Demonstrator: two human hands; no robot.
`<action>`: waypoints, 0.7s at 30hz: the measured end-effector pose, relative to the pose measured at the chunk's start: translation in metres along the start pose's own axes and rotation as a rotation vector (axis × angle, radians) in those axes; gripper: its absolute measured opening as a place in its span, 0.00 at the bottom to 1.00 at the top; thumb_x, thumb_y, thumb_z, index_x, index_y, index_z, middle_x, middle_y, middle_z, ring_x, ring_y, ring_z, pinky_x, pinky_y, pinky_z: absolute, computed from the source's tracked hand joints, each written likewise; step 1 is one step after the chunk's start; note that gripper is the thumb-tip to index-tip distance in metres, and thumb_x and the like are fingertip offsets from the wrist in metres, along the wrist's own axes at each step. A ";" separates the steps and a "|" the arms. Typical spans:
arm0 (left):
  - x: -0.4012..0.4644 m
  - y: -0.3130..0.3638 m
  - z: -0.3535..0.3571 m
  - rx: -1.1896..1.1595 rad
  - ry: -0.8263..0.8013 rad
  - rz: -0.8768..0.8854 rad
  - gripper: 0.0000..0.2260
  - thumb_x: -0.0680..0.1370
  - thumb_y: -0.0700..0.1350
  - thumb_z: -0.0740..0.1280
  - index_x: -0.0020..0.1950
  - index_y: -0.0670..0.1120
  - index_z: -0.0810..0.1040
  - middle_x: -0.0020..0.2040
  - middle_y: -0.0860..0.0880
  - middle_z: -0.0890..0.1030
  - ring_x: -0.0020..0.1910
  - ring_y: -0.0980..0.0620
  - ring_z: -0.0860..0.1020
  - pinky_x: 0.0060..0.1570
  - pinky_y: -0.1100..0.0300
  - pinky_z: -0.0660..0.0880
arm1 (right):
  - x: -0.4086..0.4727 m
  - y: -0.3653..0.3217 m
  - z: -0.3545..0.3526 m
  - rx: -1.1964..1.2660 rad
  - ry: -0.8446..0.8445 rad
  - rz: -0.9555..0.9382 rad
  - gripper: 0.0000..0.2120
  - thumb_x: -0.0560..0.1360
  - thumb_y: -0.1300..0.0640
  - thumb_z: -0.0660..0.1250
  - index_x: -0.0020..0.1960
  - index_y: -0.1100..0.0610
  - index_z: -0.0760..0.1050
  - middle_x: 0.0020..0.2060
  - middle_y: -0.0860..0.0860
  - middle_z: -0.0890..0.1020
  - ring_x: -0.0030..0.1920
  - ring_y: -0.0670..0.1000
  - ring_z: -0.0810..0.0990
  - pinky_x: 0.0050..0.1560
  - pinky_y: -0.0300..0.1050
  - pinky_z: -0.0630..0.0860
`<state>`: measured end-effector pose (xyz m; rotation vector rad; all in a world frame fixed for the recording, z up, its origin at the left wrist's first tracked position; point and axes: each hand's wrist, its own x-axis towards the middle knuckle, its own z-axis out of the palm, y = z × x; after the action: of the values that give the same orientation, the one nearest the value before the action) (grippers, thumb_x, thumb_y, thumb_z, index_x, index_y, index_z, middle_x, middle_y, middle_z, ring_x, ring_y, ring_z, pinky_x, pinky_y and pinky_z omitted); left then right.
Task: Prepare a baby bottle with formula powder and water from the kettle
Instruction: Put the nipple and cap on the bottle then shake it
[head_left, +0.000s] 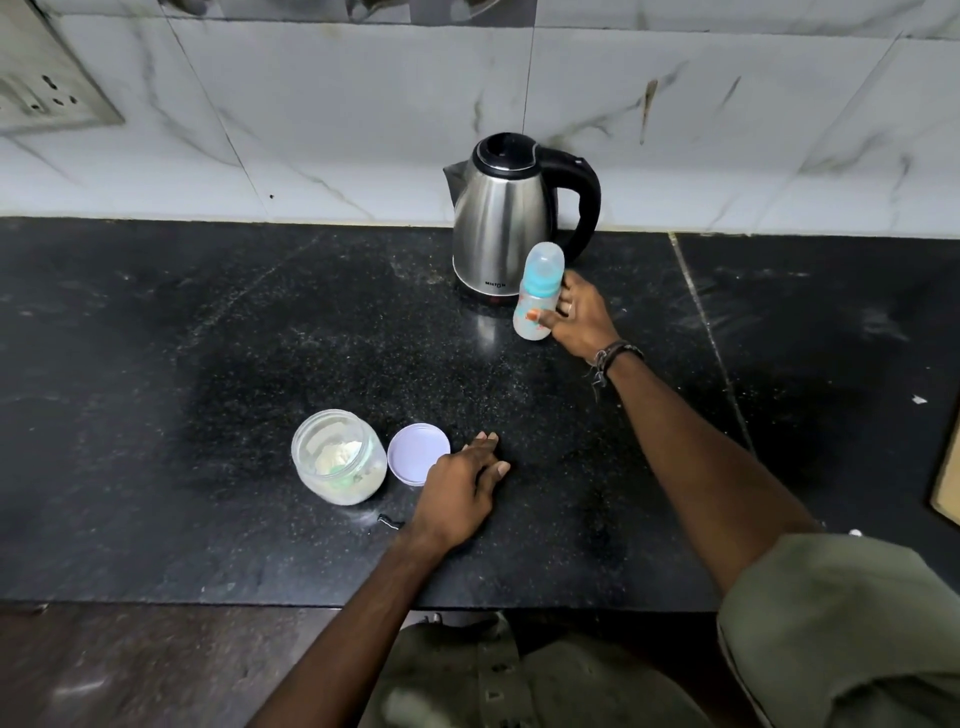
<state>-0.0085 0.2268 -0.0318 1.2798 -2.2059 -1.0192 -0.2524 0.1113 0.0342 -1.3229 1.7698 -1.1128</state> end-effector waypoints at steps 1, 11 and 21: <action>0.000 0.000 0.000 -0.001 0.003 0.000 0.09 0.82 0.45 0.67 0.50 0.40 0.83 0.71 0.45 0.76 0.74 0.51 0.72 0.71 0.60 0.69 | 0.003 0.000 0.001 0.001 0.001 -0.002 0.28 0.70 0.69 0.76 0.66 0.64 0.70 0.62 0.58 0.80 0.60 0.54 0.81 0.65 0.54 0.77; 0.001 -0.002 0.002 -0.005 0.013 0.007 0.09 0.82 0.45 0.67 0.51 0.40 0.83 0.72 0.46 0.76 0.74 0.51 0.71 0.72 0.59 0.69 | 0.024 0.032 0.013 -0.041 0.004 0.054 0.30 0.68 0.65 0.77 0.66 0.61 0.71 0.60 0.56 0.82 0.59 0.54 0.82 0.63 0.58 0.78; 0.001 -0.003 0.003 0.007 0.013 0.016 0.10 0.82 0.46 0.67 0.51 0.41 0.83 0.72 0.47 0.76 0.74 0.52 0.71 0.72 0.59 0.69 | 0.019 0.044 0.025 -0.007 0.027 0.031 0.29 0.69 0.65 0.76 0.67 0.58 0.70 0.60 0.54 0.82 0.60 0.52 0.81 0.66 0.56 0.76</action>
<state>-0.0093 0.2258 -0.0356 1.2668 -2.2079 -0.9951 -0.2539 0.0926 -0.0161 -1.2866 1.8087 -1.1133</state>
